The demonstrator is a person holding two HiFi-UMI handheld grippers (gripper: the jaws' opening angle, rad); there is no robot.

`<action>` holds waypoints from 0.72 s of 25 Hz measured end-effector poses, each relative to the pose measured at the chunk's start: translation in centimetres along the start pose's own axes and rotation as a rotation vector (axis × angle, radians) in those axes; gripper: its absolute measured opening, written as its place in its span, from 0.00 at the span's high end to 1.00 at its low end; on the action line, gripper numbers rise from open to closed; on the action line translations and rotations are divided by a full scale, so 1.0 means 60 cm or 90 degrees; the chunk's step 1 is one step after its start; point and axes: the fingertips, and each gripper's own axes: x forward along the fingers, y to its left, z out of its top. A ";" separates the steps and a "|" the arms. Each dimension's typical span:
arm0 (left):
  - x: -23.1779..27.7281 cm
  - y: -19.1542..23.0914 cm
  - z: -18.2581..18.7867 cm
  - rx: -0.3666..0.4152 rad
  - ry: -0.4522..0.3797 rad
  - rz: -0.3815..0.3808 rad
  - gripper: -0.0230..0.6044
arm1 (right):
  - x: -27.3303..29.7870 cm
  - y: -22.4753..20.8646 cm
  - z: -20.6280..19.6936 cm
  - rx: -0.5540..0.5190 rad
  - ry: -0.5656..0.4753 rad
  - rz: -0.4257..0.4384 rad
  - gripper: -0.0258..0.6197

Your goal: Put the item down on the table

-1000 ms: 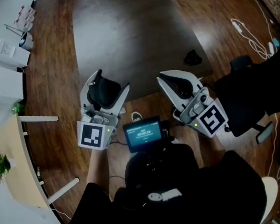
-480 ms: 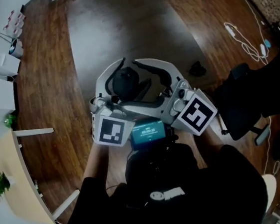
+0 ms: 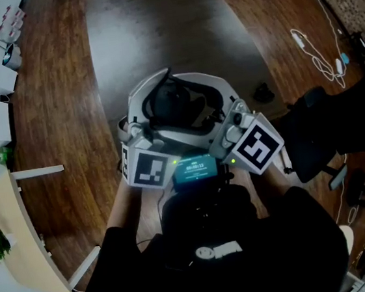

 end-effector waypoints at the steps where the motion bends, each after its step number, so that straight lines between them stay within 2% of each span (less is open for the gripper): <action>1: 0.000 0.002 -0.002 0.001 -0.004 -0.004 0.40 | 0.002 -0.002 -0.002 0.005 -0.001 -0.001 0.42; 7: 0.008 0.012 -0.009 0.005 -0.034 -0.039 0.40 | 0.004 -0.024 -0.017 0.051 -0.001 -0.010 0.43; 10: 0.013 0.013 -0.032 0.009 -0.024 -0.050 0.40 | -0.019 -0.070 -0.009 0.141 -0.064 -0.055 0.43; 12: 0.014 0.012 -0.056 0.008 -0.004 -0.052 0.40 | -0.040 -0.102 -0.001 0.169 -0.097 -0.083 0.43; 14: 0.011 0.017 -0.082 0.002 0.016 -0.046 0.40 | -0.059 -0.129 -0.001 0.156 -0.096 -0.112 0.43; 16: -0.007 0.036 -0.117 -0.018 0.039 -0.027 0.40 | -0.069 -0.155 -0.018 0.120 -0.065 -0.149 0.43; 17: -0.019 0.050 -0.137 -0.032 0.051 -0.012 0.44 | -0.070 -0.167 -0.032 0.094 -0.039 -0.165 0.43; 18: -0.031 0.065 -0.154 -0.045 0.061 0.009 0.54 | -0.072 -0.178 -0.048 0.061 -0.007 -0.178 0.43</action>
